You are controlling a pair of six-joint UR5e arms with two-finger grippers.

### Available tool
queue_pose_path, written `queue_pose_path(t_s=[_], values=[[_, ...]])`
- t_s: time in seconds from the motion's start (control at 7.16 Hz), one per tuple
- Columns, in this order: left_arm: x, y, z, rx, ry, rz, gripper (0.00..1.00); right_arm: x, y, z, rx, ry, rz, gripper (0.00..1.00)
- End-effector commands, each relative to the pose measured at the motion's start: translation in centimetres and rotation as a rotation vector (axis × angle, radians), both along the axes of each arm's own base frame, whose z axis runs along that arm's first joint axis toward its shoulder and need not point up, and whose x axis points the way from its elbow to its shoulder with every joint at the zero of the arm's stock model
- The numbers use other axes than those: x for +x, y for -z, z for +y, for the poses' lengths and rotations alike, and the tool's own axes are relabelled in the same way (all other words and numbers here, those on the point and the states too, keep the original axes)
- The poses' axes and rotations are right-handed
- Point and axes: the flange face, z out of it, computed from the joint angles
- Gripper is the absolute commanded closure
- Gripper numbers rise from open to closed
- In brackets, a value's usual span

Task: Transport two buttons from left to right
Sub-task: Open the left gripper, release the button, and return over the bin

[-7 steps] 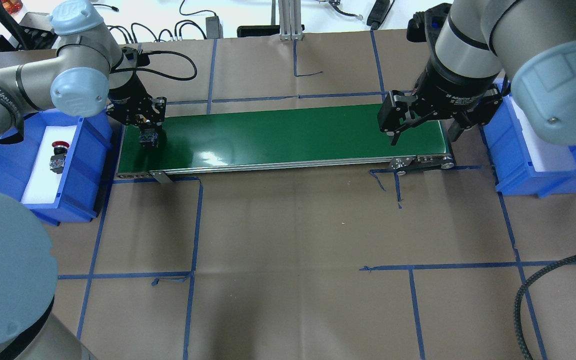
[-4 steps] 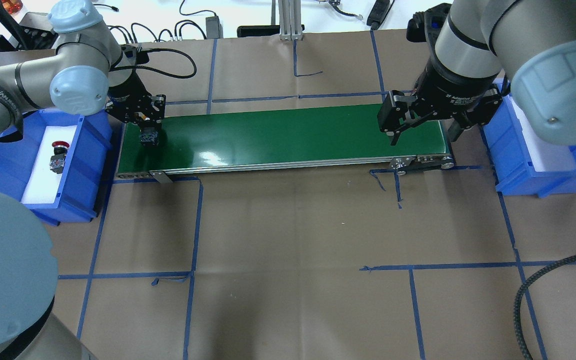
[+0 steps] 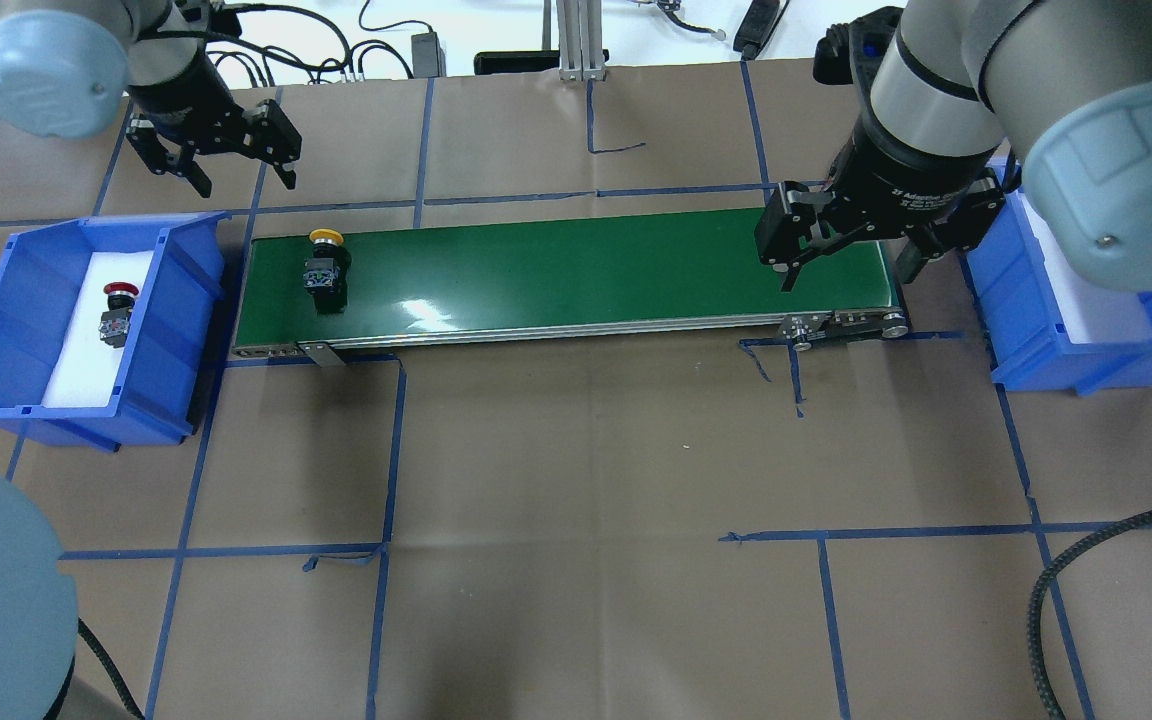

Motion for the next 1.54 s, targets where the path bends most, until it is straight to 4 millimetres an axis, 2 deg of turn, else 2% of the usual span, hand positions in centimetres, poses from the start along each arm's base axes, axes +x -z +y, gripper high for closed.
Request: queue_pose_path(t_s=[0.0,0.14,0.28,0.56,0.84,0.98,1.12,1.4], values=[[1.2,-3.3,-0.1,0.005,0.043,-0.014,0.0,0.0,0.0,0.0,0.0,0.0,0.0,0.0],[5.3,-3.4,-0.3,-0.005,0.061,-0.012,0.0,0.0,-0.1,0.0,-0.001,0.0,0.0,0.0],[10.2,-3.1,-0.2,-0.003,0.043,-0.008,0.0,0.0,-0.1,0.0,-0.001,0.0,0.0,0.0],[16.5,-2.6,0.7,-0.003,0.104,-0.009,0.0,0.0,-0.1,0.0,-0.001,0.0,0.0,0.0],[21.7,-0.3,1.1,0.003,0.129,-0.003,0.01,0.0,-0.1,0.0,-0.001,0.0,0.0,0.0],[23.4,1.0,1.0,0.002,0.124,-0.001,0.01,-0.1,0.1,0.0,0.0,0.001,0.0,0.0],[24.2,3.0,0.2,0.004,0.132,0.0,0.01,-0.1,0.0,0.0,0.0,0.001,0.0,0.0],[24.9,7.2,-1.6,0.001,0.132,0.007,0.01,0.0,0.1,0.0,0.0,0.0,0.0,0.0]])
